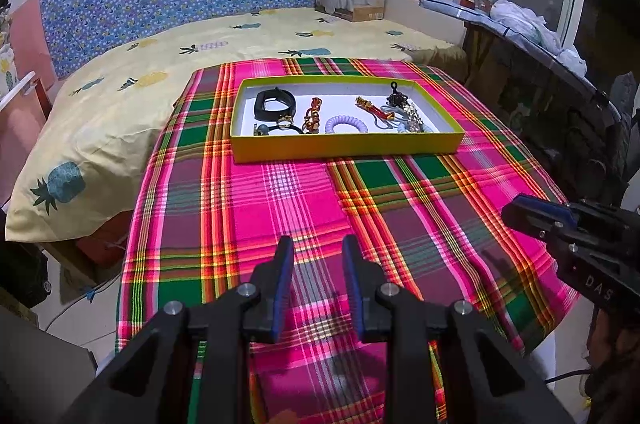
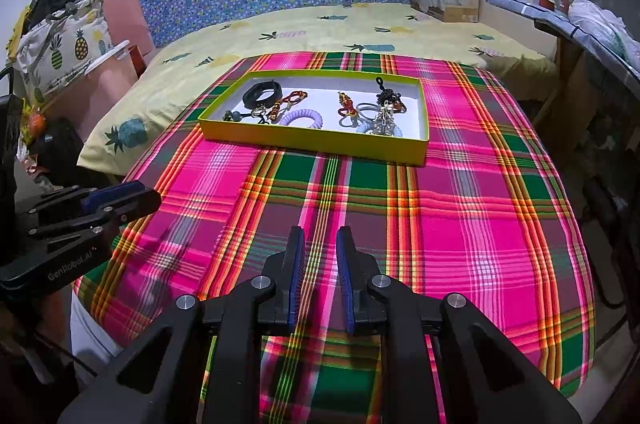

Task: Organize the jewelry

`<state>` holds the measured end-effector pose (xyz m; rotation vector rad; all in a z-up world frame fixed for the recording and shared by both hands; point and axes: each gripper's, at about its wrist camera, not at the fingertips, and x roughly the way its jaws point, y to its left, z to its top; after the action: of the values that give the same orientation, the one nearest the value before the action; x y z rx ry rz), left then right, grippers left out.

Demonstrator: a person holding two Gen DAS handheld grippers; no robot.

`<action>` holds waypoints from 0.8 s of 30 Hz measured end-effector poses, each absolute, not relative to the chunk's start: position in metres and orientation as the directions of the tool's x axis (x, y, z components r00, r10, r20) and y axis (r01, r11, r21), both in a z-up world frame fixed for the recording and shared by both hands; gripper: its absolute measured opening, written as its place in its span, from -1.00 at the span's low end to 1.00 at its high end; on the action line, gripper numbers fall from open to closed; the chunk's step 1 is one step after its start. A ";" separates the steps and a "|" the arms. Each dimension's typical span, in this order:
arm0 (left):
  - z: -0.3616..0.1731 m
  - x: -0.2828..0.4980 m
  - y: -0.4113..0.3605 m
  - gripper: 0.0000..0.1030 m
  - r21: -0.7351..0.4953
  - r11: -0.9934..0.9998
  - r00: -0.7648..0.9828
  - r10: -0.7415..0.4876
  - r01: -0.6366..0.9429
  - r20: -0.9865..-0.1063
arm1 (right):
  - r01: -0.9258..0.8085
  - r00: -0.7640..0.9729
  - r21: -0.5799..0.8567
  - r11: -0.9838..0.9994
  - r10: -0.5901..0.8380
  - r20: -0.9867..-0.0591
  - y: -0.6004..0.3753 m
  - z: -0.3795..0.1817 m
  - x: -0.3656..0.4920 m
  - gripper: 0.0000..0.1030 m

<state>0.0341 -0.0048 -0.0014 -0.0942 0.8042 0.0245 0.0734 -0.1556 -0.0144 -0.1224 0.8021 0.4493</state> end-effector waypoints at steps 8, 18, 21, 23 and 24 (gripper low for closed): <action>-0.002 0.035 -0.005 -0.49 -0.071 0.996 0.689 -0.009 -0.061 -0.725 | -0.433 0.606 0.063 0.899 0.342 -0.718 -0.155 -0.015 0.074 -0.68; -0.004 0.036 -0.005 -0.50 -0.066 0.995 0.687 -0.001 -0.069 -0.727 | -0.434 0.606 0.061 0.899 0.341 -0.719 -0.154 -0.015 0.074 -0.68; -0.005 0.036 -0.006 -0.50 -0.064 0.995 0.684 0.003 -0.072 -0.729 | -0.434 0.605 0.061 0.899 0.341 -0.719 -0.154 -0.016 0.074 -0.68; -0.005 0.036 -0.006 -0.49 -0.066 0.995 0.683 0.001 -0.072 -0.731 | -0.434 0.604 0.061 0.899 0.341 -0.720 -0.154 -0.016 0.074 -0.68; -0.005 0.036 -0.006 -0.49 -0.066 0.995 0.683 0.002 -0.073 -0.731 | -0.434 0.603 0.061 0.899 0.340 -0.721 -0.154 -0.017 0.074 -0.68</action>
<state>0.0359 -0.0061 -0.0055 -0.0924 0.8187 0.0419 0.0739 -0.1540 -0.0166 -0.1246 0.8070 0.4495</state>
